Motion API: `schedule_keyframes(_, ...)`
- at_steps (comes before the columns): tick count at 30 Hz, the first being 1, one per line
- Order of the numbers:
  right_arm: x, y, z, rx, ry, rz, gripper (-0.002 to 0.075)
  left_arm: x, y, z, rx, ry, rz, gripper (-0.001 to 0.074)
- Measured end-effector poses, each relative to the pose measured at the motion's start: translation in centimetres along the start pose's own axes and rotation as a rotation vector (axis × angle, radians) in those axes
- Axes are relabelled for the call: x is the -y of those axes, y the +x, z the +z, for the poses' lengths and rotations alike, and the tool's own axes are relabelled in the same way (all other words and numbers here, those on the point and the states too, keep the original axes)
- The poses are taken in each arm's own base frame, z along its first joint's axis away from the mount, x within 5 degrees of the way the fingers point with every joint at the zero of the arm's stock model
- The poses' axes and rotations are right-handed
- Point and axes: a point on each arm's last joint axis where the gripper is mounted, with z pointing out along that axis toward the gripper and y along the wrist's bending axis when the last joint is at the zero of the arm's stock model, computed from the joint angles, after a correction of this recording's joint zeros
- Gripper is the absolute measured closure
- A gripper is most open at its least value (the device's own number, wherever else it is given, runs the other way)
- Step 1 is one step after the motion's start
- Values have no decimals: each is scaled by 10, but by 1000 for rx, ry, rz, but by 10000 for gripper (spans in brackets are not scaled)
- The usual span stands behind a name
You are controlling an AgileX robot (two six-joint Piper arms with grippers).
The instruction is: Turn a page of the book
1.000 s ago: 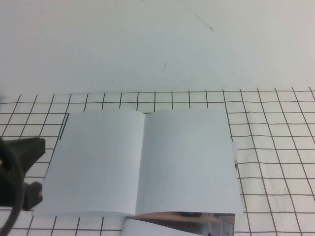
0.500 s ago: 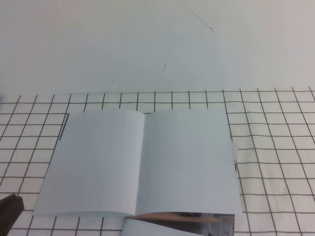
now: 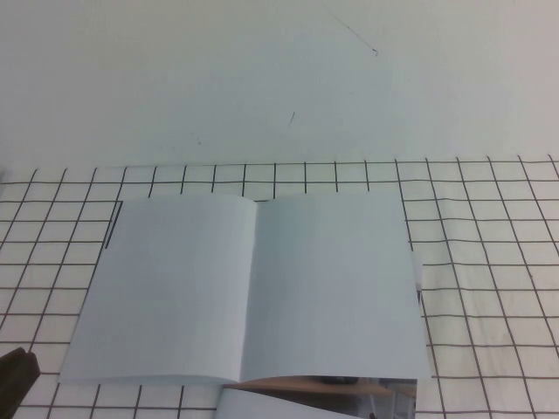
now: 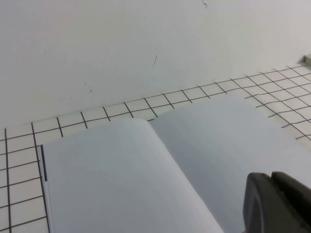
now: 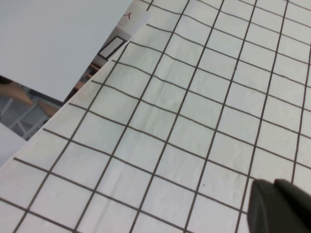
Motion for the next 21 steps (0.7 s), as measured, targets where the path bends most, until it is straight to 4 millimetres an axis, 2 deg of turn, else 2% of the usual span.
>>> schedule_keyframes(13,0,0,0,-4,-1,1,726,1,3,-3,0,3,2,738)
schedule_keyframes(21,0,0,0,-4,-1,1,726,1,30,-12,55,-40,-1,738)
